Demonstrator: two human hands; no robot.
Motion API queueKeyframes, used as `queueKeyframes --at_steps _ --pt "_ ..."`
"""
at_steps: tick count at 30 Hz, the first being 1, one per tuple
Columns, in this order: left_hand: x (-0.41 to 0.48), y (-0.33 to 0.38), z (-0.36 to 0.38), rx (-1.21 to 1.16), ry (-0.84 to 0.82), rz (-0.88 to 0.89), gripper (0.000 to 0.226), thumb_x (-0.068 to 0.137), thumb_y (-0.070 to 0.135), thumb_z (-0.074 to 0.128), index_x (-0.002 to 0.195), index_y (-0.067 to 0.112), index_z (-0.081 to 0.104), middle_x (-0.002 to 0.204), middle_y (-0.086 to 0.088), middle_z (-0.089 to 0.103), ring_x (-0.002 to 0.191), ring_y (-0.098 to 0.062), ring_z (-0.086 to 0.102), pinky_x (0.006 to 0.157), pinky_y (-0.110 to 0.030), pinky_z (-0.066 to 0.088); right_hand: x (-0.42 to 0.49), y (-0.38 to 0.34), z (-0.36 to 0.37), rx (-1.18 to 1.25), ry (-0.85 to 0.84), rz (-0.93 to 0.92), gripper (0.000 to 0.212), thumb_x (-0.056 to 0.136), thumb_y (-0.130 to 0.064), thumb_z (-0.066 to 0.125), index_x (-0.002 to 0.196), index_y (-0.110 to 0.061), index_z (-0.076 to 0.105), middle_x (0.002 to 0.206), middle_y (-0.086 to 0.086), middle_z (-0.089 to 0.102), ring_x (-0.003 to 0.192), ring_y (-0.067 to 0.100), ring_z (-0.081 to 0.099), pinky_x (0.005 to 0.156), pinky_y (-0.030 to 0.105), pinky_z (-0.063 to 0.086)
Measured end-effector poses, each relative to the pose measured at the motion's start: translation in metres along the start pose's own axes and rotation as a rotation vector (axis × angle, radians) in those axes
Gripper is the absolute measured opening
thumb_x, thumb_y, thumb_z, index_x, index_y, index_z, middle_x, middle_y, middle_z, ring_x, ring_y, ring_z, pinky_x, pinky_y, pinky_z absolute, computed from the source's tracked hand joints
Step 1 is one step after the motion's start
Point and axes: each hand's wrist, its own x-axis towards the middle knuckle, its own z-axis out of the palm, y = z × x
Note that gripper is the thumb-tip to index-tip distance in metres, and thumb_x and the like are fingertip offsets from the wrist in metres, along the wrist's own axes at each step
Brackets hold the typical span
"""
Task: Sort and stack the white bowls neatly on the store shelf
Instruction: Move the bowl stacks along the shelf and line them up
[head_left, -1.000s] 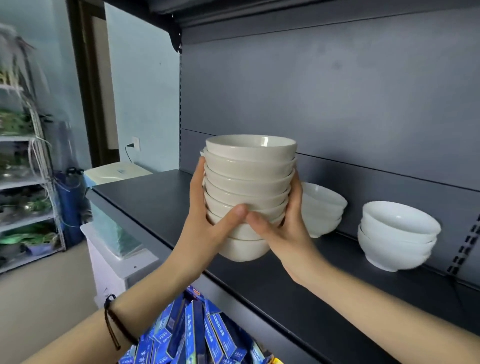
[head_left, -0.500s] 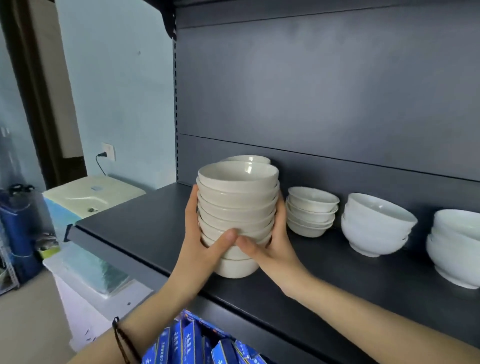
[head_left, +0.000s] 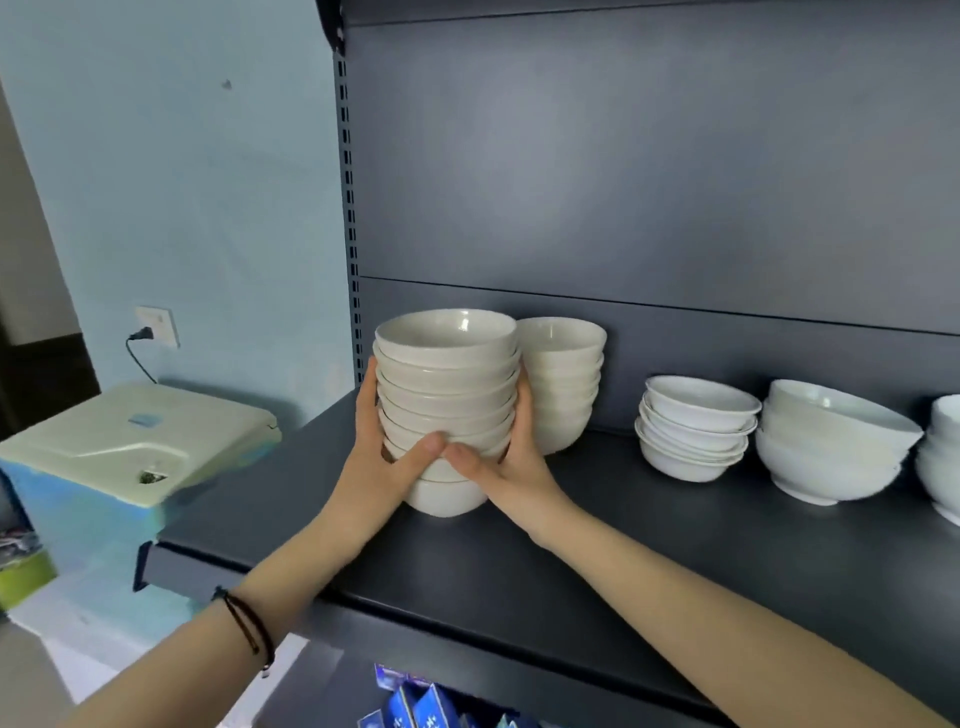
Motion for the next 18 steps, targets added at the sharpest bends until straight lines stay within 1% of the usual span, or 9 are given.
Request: queueKeyframes --at_steps 3,4,6,7,10,12,15,16,18 --pt "0.02 -0.017 -0.021 -0.017 -0.046 -0.04 0.101 0.069 0.056 0.07 0.15 0.041 0.011 0.148 0.028 0.032 0.133 0.01 0.034 0.108 -0.014 0.035 0.024 0.012 0.015 -0.058 0.066 -0.016 0.102 0.07 -0.032 0.083 0.128 -0.069 0.007 0.145 -0.033 0.029 0.135 -0.01 0.033 0.107 0.021 0.036" --pt "0.027 -0.024 -0.027 -0.023 -0.056 -0.052 0.1 0.07 0.054 0.07 0.151 0.039 0.013 0.148 0.025 0.034 0.134 0.007 0.035 0.111 -0.022 0.035 0.031 0.016 0.02 -0.078 0.092 -0.025 0.103 0.071 -0.032 0.083 0.131 -0.067 0.007 0.148 -0.029 0.028 0.137 -0.008 0.031 0.111 0.026 0.035" --pt "0.041 -0.035 -0.035 -0.032 -0.072 -0.073 0.1 0.071 0.059 0.071 0.151 0.037 0.014 0.151 0.016 0.036 0.137 -0.002 0.036 0.115 -0.038 0.033 0.044 0.022 0.028 -0.12 0.143 -0.04 0.108 0.068 -0.038 0.083 0.139 -0.06 0.005 0.154 -0.023 0.023 0.141 -0.003 0.026 0.116 0.033 0.031" --pt "0.047 -0.039 -0.038 -0.038 -0.079 -0.084 0.1 0.071 0.06 0.071 0.151 0.037 0.015 0.151 0.014 0.036 0.138 -0.005 0.036 0.115 -0.042 0.031 0.05 0.025 0.031 -0.13 0.16 -0.039 0.109 0.068 -0.039 0.083 0.14 -0.057 0.004 0.155 -0.023 0.021 0.142 -0.004 0.025 0.117 0.034 0.03" --pt "0.064 -0.053 -0.042 -0.032 -0.079 -0.099 0.089 0.078 0.056 0.067 0.15 0.04 0.018 0.149 0.014 0.04 0.136 -0.007 0.039 0.115 -0.043 0.031 0.067 0.034 0.034 -0.147 0.186 -0.027 0.105 0.073 -0.03 0.084 0.136 -0.061 0.005 0.149 -0.033 0.022 0.137 -0.011 0.026 0.115 0.028 0.03" --pt "0.074 -0.063 -0.044 -0.026 -0.072 -0.133 0.086 0.075 0.065 0.066 0.147 0.046 0.022 0.146 0.018 0.044 0.134 -0.007 0.042 0.114 -0.044 0.033 0.077 0.038 0.036 -0.162 0.216 -0.022 0.106 0.074 -0.026 0.084 0.136 -0.059 0.005 0.146 -0.035 0.022 0.137 -0.012 0.026 0.114 0.023 0.029" --pt "0.081 -0.075 -0.042 -0.054 -0.047 -0.172 0.081 0.074 0.066 0.064 0.145 0.049 0.027 0.143 0.02 0.047 0.131 -0.001 0.044 0.114 -0.04 0.034 0.087 0.044 0.04 -0.184 0.268 -0.031 0.11 0.073 -0.022 0.084 0.145 -0.045 0.005 0.143 -0.039 0.02 0.136 -0.014 0.025 0.111 0.013 0.028" --pt "0.082 -0.078 -0.041 -0.061 -0.036 -0.182 0.081 0.075 0.064 0.063 0.145 0.048 0.027 0.143 0.021 0.047 0.13 0.002 0.044 0.114 -0.038 0.034 0.09 0.046 0.041 -0.194 0.282 -0.035 0.111 0.073 -0.021 0.084 0.148 -0.04 0.005 0.145 -0.037 0.02 0.137 -0.014 0.024 0.111 0.012 0.027" --pt "0.084 -0.083 -0.039 -0.074 -0.019 -0.195 0.08 0.075 0.062 0.061 0.145 0.048 0.026 0.143 0.022 0.046 0.128 0.005 0.044 0.114 -0.035 0.034 0.094 0.049 0.043 -0.216 0.307 -0.044 0.113 0.071 -0.025 0.085 0.152 -0.032 0.007 0.15 -0.029 0.022 0.139 -0.01 0.023 0.113 0.014 0.025"
